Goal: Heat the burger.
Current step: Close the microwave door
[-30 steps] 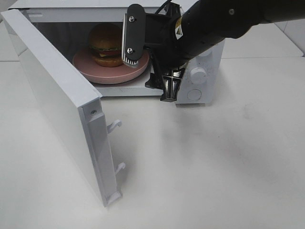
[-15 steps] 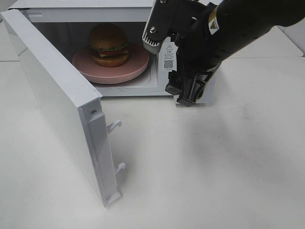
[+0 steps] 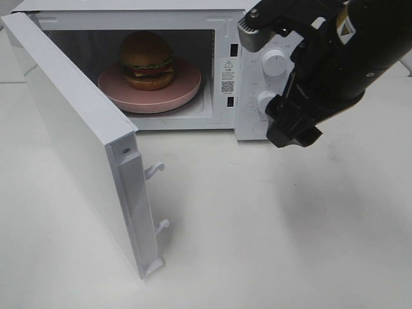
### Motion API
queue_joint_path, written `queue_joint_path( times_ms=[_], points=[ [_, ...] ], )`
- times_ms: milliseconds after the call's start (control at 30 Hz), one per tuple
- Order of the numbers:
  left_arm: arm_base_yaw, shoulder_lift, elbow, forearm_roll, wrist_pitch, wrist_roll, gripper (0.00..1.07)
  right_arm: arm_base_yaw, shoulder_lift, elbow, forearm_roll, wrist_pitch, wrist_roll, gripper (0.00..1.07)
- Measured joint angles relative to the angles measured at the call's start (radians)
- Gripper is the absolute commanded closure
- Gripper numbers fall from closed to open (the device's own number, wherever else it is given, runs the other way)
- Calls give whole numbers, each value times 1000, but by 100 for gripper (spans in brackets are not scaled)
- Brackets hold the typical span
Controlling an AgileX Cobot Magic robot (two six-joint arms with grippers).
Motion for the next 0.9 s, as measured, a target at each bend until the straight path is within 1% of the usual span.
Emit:
queue_joint_path(
  times_ms=[33,67,100,200,300,367,400,467,533,567,600,633,667,733,867,900],
  points=[
    [0,0,0,0,0,0,7,0,-23,0,0,46,32,32],
    [0,0,0,0,0,0,7,0,-23,0,0,46,32,32],
    [0,0,0,0,0,0,7,0,-49,0,0,94,60,32],
    [0,0,0,0,0,0,7,0,-84,1,0,147,89,32],
    [0,0,0,0,0,0,7,0,-98,5,0,158,93,32],
    [0,0,0,0,0,0,7,0,-162,55,0,173,113,32],
    [0,0,0,0,0,0,7,0,-162,55,0,173,113,32],
    [0,0,0,0,0,0,7,0,-212,107,1,182,133,32],
    [0,0,0,0,0,0,7,0,-232,126,2,184,137,32],
    [0,0,0,0,0,0,7,0,-269,160,3,186,145,32],
    [0,0,0,0,0,0,7,0,-269,160,3,186,145,32],
    [0,0,0,0,0,0,7,0,-309,196,3,188,154,32],
    [0,0,0,0,0,0,7,0,-309,196,3,188,154,32],
    [0,0,0,0,0,0,7,0,-369,237,4,200,159,32],
    [0,0,0,0,0,0,7,0,-427,263,9,236,160,32],
    [0,0,0,0,0,0,7,0,-467,278,18,260,160,32]
  ],
)
